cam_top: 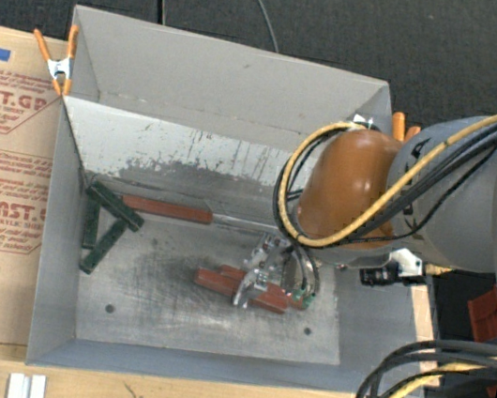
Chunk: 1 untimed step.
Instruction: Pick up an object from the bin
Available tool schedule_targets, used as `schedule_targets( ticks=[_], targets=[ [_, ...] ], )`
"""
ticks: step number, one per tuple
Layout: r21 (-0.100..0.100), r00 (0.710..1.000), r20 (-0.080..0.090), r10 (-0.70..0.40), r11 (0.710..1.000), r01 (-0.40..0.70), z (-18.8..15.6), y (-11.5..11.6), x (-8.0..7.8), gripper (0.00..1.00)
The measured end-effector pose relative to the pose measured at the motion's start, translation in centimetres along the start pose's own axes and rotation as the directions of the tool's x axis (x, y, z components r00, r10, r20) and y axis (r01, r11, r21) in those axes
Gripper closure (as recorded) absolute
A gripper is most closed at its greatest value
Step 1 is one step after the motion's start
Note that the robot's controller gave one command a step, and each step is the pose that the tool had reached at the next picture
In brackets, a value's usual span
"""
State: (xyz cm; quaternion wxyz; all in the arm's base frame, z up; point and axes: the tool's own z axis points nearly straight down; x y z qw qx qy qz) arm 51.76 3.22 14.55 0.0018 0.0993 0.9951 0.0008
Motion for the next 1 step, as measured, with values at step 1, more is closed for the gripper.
schedule_targets(
  ticks=[1],
  targets=[
    [0.001,1.000,-0.005,0.000,1.000,0.000,-0.75,0.00,0.11,1.00]
  ],
)
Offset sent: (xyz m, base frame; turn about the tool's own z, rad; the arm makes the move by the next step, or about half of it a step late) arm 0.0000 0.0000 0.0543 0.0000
